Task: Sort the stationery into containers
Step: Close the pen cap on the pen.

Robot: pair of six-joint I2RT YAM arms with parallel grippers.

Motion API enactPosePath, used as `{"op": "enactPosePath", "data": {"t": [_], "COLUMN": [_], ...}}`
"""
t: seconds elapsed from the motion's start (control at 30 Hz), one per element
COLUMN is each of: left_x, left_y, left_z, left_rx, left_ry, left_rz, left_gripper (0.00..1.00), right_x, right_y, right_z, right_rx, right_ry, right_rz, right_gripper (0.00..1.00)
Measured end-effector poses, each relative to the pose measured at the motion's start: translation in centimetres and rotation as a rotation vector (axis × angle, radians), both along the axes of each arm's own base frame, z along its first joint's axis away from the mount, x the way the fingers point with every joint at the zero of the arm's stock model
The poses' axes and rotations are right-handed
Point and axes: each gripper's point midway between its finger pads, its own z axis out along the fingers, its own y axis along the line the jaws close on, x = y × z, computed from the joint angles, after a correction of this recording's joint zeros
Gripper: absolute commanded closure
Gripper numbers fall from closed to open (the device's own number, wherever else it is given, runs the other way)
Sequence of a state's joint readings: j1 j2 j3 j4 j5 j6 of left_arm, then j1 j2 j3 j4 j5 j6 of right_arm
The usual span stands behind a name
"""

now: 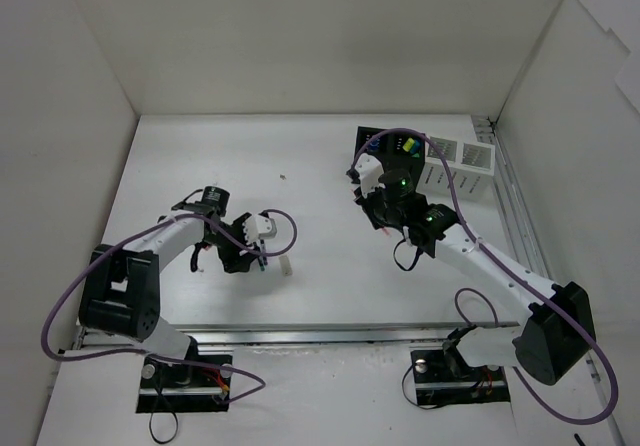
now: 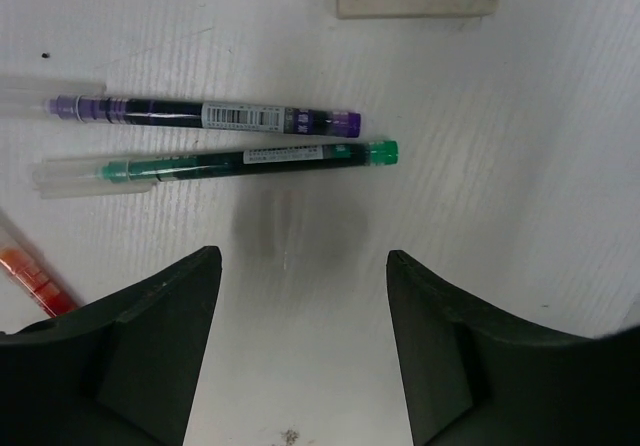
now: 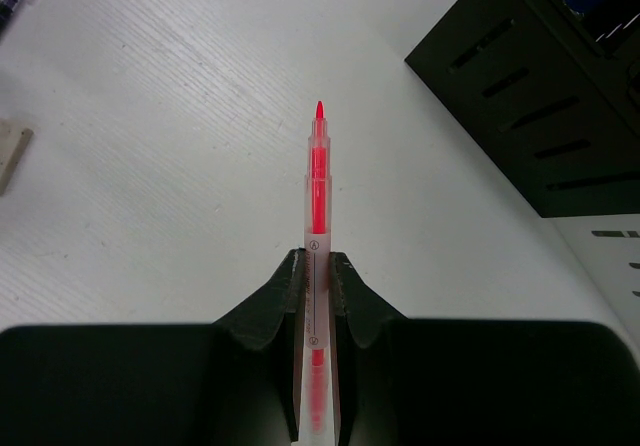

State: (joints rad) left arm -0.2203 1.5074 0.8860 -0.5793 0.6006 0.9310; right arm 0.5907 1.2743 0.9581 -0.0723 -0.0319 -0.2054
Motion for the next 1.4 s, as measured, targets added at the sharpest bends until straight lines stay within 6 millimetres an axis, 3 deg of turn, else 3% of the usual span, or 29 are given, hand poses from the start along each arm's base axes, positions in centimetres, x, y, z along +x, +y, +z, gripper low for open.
{"op": "enactPosePath", "data": {"t": [0.23, 0.47, 0.77, 0.97, 1.4], "left_x": [1.6, 1.2, -1.2, -1.2, -3.0], "left_y": [-0.7, -1.0, -0.7, -0.7, -1.3], "left_z": [-1.0, -1.4, -1.7, -1.5, -1.3], "left_rx": [0.009, 0.003, 0.0, -0.012, -0.059], "left_ry": [0.058, 0.089, 0.122, 0.103, 0.114], "left_rz": [0.0, 0.009, 0.055, 0.092, 0.09], "left_gripper": [0.59, 0.61, 0.66, 0.81, 0.82], "right_x": [0.1, 0.1, -0.5, -0.8, -1.0], "right_y": [-0.1, -0.7, -1.1, -0.8, 0.5], "right_z": [0.0, 0.7, 3.1, 3.4, 5.4], "right_rx": [-0.003, -0.012, 0.02, 0.026, 0.054], "right_ry": [-0.003, -0.025, -0.08, -0.084, -0.118], "right_rz": [-0.005, -0.028, -0.032, -0.022, 0.009], "right_gripper": [1.0, 1.0, 1.0, 1.0, 1.0]}}
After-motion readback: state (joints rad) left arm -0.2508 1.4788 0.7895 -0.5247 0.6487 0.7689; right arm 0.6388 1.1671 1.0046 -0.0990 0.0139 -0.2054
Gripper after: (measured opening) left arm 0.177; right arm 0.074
